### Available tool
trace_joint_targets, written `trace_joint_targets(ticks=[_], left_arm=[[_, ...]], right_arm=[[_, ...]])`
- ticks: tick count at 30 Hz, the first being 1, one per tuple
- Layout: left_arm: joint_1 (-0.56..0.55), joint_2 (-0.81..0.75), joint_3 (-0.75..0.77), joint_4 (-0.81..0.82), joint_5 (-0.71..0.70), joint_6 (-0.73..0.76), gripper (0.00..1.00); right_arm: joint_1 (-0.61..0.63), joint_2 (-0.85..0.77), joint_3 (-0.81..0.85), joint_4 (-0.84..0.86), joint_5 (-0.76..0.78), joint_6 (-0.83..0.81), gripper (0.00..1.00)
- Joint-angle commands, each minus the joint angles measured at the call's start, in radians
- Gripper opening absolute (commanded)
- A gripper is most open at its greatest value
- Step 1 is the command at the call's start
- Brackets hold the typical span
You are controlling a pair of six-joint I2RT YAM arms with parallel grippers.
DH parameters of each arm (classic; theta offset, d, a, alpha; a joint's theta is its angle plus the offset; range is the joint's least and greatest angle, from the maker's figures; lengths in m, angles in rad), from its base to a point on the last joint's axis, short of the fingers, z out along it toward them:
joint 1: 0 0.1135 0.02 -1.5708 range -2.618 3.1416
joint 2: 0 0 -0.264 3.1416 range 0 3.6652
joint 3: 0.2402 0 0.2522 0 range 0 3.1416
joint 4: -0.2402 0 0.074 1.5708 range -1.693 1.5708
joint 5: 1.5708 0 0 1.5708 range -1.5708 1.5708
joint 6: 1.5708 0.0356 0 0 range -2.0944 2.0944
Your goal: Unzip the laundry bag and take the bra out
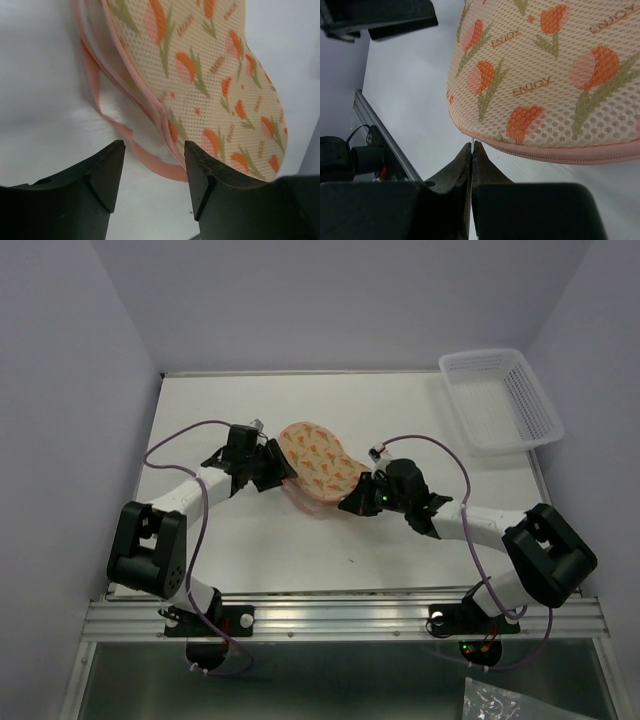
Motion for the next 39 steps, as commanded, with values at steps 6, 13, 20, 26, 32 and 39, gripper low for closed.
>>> trace_joint_targets(ticks=[6,13,20,26,32,39], left_arm=[[-0.179,-0.27,-0.244,0.117,-0.128,-0.445,0.99],[-0.247,-0.29,-0.275,0.162,-0.175,-0.562,0.99],[-0.293,-0.274,-0.313,0.177,-0.175,-0.637,0.98],[-0.3,-0.31,-0.356,0.171,-0.186,-0.673,0.98],[-0.32,-0.309,-0.355,0.171,-0.212,-0.7,0.85],[-0.323,-0.238,-0.316,0.185,-0.201,-0.699,0.42]], right_arm=[[0.126,0.097,-0.024,0.193,0.09,0.078,0.01],[0.189,0.111,0.014,0.204,0.119,0.066,0.01],[0.209,0.127,0.028,0.228,0.141,0.082,0.01],[0.209,0.125,0.043,0.227,0.169,0.072,0.01],[0.218,0.154,0.057,0.248,0.146,0.08,0.01],[0.238,0.154,0.057,0.264,0.124,0.088,0.01]])
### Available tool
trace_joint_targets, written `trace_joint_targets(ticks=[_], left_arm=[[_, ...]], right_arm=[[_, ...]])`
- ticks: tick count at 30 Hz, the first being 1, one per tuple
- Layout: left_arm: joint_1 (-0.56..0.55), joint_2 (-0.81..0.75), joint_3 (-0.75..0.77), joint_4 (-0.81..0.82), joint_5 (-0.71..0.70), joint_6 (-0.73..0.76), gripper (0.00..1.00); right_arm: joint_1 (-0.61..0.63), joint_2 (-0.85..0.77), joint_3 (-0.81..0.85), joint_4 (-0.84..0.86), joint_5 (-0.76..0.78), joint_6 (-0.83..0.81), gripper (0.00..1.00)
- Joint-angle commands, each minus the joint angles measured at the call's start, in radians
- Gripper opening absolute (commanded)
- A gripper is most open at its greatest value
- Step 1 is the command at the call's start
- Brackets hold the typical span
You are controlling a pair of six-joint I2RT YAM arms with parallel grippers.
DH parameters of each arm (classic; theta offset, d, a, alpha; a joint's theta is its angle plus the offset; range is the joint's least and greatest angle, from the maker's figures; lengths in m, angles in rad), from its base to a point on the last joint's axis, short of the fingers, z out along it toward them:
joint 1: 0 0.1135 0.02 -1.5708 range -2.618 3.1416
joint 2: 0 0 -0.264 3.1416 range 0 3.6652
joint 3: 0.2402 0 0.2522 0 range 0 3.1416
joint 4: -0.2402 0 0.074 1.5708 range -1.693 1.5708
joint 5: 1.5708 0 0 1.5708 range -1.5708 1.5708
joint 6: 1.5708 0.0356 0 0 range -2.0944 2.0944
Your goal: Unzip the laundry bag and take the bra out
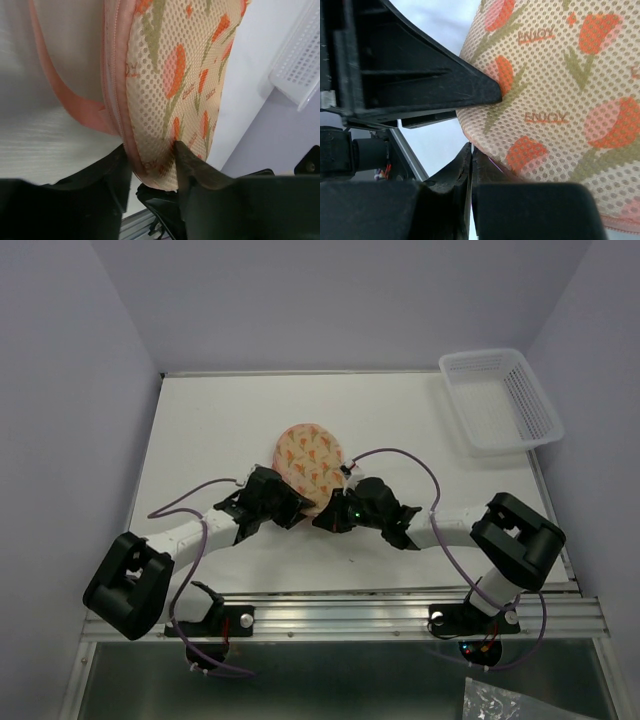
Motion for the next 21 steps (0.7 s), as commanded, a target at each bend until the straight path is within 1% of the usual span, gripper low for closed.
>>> trace_joint_targets(ticks=[1,2,3,8,13,14,17,19,21], left_arm=[[-0.007,0.03,0.04,0.012,-0.015,-0.001,0.22],[-0.006,0.033,0.046,0.011,-0.013,0.001,0.1],[-0.006,0.033,0.049,0.003,-0.013,-0.001,0.0],[-0.006,0.016,0.057,-0.029,-0.05,-0.004,0.0],[0.013,-0.018,0.076,-0.115,-0.117,0.007,0.0],[0.039,-0.025,0.082,-0.121,-0.134,0.016,0.0],[0.1,-0.031,0.095,-0.135,-0.125,0.057,0.0],[0.129,-0.027,0.105,-0.16,-0.091,0.076,0.0],[0.168,-0.018,0.126,-0.181,-0.087,0.108,0.0]], right_arm=[[0.012,-0.011,0.034,0.076,-0.012,0.001,0.01],[0.012,-0.014,0.032,0.07,-0.012,0.0,0.01],[0.012,-0.018,0.032,0.064,-0.009,-0.003,0.01],[0.012,-0.026,0.025,0.026,-0.019,-0.014,0.01],[0.012,-0.087,-0.014,-0.045,0.039,-0.049,0.01],[0.0,-0.11,-0.021,-0.054,0.03,-0.051,0.01],[-0.033,-0.144,-0.049,-0.077,0.033,-0.068,0.01],[-0.076,-0.155,-0.07,-0.079,0.008,-0.076,0.01],[-0.098,-0.163,-0.081,-0.079,-0.016,-0.088,0.01]])
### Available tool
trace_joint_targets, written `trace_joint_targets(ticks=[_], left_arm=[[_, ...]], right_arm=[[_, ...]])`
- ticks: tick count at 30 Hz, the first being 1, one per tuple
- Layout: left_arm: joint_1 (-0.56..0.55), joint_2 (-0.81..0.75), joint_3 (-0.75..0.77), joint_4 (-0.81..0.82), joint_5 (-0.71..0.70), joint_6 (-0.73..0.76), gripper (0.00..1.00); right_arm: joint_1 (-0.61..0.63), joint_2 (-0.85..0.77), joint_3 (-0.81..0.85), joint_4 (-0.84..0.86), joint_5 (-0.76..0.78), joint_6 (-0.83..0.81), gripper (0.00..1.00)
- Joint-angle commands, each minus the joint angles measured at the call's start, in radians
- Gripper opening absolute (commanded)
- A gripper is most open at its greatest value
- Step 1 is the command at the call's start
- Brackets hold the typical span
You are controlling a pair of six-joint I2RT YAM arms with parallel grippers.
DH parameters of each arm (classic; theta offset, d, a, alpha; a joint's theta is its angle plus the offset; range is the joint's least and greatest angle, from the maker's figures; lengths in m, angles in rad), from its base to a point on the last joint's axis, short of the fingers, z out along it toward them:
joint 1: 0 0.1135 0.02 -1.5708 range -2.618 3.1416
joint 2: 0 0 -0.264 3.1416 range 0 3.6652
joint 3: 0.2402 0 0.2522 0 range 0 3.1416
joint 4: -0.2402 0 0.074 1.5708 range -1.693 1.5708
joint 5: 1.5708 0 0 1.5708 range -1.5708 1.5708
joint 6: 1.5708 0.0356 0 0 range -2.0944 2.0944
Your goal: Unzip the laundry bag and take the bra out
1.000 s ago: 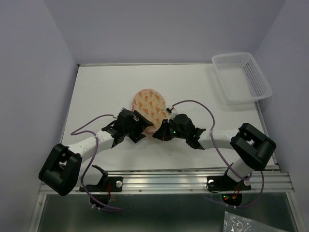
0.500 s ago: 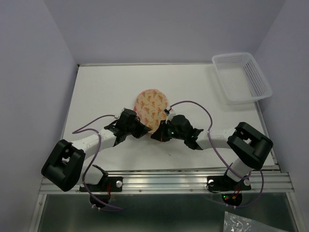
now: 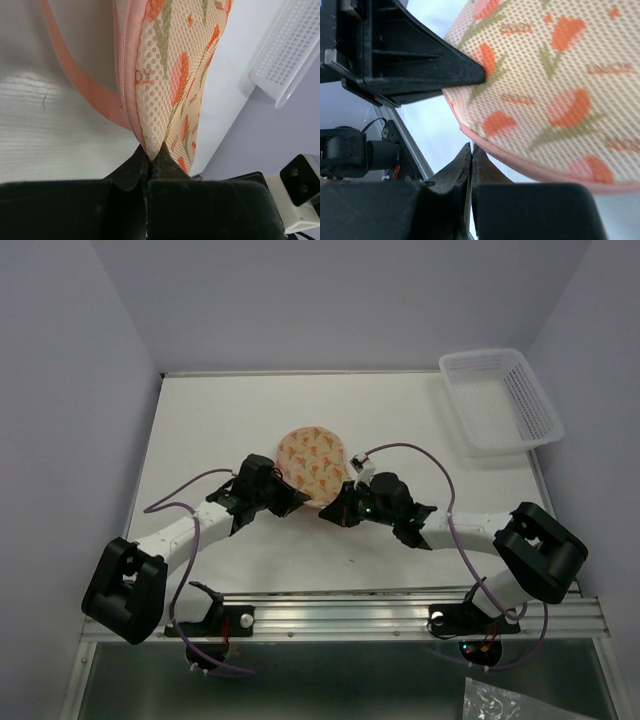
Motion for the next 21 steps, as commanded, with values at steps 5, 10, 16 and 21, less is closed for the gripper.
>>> trace_joint_targets(ticks=[5,10,16,21], left_arm=[[0.155,0.024,0.101,-0.178,-0.147,0.156,0.0],[0.227,0.019,0.086,-0.111,-0.082,0.268,0.0],[0.318,0.077,0.142,-0.083,0.017,0.526,0.0],[0.399,0.123,0.181,-0.014,0.179,0.722,0.0]], right_arm=[[-0.053,-0.039,-0.033,-0.042,-0.055,-0.112,0.01],[-0.14,-0.035,-0.045,-0.067,-0.054,-0.133,0.01],[-0.258,0.008,-0.013,-0.112,-0.16,-0.218,0.01],[-0.333,0.071,0.03,-0.125,-0.238,-0.362,0.01]])
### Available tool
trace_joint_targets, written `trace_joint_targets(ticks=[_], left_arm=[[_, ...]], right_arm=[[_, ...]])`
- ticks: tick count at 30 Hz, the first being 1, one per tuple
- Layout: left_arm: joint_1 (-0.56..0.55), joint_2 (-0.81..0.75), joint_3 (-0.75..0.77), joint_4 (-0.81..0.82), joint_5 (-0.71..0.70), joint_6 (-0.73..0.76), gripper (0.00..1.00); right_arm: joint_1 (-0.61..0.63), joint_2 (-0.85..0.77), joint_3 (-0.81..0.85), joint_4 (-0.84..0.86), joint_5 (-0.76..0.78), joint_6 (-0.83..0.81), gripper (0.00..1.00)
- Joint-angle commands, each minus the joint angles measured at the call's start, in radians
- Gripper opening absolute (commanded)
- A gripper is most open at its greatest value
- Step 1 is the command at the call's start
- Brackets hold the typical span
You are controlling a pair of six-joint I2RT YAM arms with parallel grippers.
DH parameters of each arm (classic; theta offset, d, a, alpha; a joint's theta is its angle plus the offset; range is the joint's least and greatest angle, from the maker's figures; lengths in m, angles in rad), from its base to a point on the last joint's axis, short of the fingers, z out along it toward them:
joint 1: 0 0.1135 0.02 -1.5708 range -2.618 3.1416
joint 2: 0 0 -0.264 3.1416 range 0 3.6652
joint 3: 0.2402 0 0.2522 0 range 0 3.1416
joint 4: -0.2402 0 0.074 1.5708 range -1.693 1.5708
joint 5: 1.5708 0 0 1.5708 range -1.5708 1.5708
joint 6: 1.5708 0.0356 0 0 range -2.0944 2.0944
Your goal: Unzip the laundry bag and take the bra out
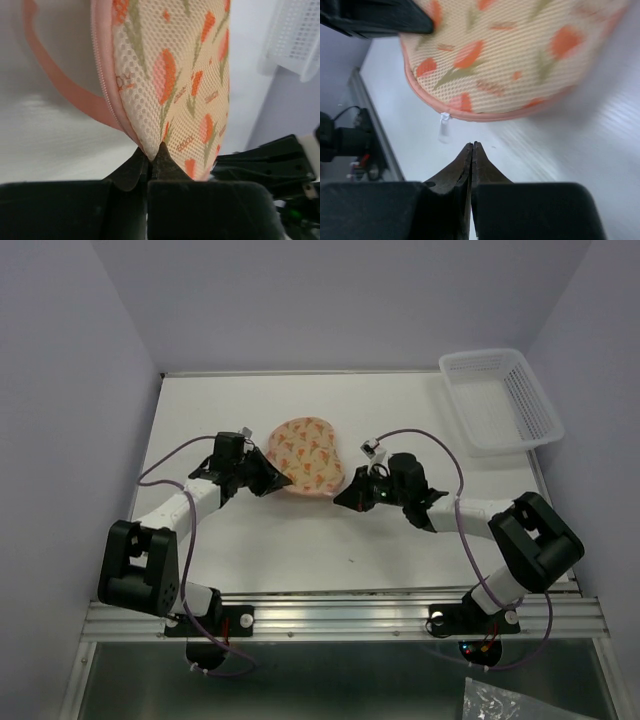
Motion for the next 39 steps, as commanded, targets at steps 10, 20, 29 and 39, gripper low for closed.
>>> trace_joint_targets(ticks=[10,20,29,39], left_arm=[[0.181,0.07,0.082,0.039,-0.028,0.338,0.0],[0.158,0.013,0.066,-0.043,-0.116,0.135,0.0],[0.03,-0.146,0.01,-0.227,-0.248,-0.271,0.0],[-0.094,-0.24,0.025,-0.286,-0.362,-0.388,0.0]], right_arm=[[-0.207,0.086,0.078,-0.129,-0.093,-0.28,0.01],[-0.045,-0.027,0.061,-0.095,0.018,-0.351,0.21],[0.199,-0.061,0.071,-0.009,0.334,-0.359,0.48],[0.244,-0.026,0.114,0.026,0.414,-0.238,0.54]])
